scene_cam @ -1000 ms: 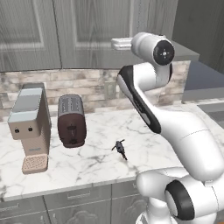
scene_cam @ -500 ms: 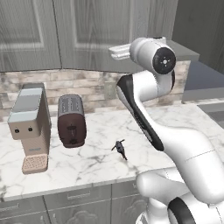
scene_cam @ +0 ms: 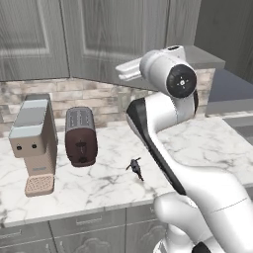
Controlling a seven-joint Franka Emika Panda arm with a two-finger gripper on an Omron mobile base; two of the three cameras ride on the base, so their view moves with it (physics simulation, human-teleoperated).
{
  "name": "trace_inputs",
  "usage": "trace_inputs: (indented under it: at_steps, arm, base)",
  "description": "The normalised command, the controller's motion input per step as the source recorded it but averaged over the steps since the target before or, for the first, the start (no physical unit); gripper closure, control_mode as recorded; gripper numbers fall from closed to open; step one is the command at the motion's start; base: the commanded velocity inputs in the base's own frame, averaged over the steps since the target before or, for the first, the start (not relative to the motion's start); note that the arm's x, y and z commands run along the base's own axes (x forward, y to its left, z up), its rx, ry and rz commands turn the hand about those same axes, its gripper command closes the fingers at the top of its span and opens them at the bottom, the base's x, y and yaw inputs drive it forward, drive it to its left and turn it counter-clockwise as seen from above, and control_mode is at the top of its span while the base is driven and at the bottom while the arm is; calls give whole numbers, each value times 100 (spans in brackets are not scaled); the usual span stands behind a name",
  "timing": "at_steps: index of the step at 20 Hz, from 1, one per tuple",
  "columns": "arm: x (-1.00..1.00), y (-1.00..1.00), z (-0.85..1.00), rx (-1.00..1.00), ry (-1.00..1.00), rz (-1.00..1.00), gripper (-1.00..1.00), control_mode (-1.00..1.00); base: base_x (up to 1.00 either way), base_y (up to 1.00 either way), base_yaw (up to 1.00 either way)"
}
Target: Retrieve the tupperware from the cabinet, then place the raw meat into the tupperware to avoid contamination.
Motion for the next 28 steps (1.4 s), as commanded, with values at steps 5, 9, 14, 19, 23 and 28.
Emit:
trace_inputs:
  at_steps: [5, 9, 14, 19, 23, 28]
  arm:
    - [-20, 60, -6, -12, 0, -1, -100, -100]
    - [0, 13, 0, -2, 0, -1, -100, -100]
    - [-27, 13, 0, 0, -1, 0, -100, -100]
    - [-52, 34, 0, -1, -3, 0, -100, -100]
    - [-52, 38, 0, -3, 0, -2, -100, -100]
    - [-45, 8, -5, 0, -1, -9, -100, -100]
  base:
    - [0, 0, 0]
    - [0, 0, 0]
    - [0, 0, 0]
    - [0, 0, 0]
    - [0, 0, 0]
    - [0, 0, 0]
